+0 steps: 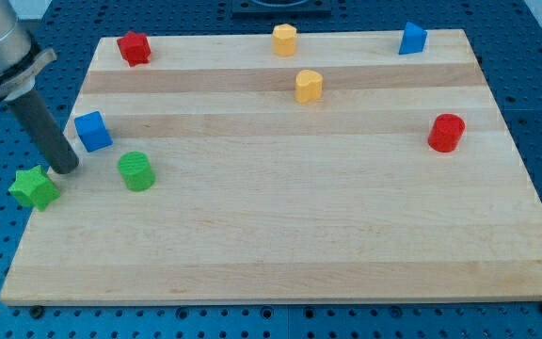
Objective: Push the green star to the bottom left of the board
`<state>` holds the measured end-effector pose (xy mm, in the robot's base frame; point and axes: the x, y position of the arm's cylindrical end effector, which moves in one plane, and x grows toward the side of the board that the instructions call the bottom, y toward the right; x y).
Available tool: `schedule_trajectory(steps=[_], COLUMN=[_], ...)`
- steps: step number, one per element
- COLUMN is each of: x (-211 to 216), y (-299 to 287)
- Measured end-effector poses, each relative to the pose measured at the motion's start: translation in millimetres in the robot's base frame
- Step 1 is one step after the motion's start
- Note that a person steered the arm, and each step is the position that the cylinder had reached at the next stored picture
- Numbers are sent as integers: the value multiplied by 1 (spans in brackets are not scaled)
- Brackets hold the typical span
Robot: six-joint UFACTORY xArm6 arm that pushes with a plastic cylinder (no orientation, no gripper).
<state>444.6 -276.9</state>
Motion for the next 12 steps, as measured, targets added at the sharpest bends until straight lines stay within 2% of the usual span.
schedule_trajectory(steps=[1,3,4,7,11,12], x=[-13,-7,30,94,109,81], y=[-21,-28,-28,-19,-19,-19])
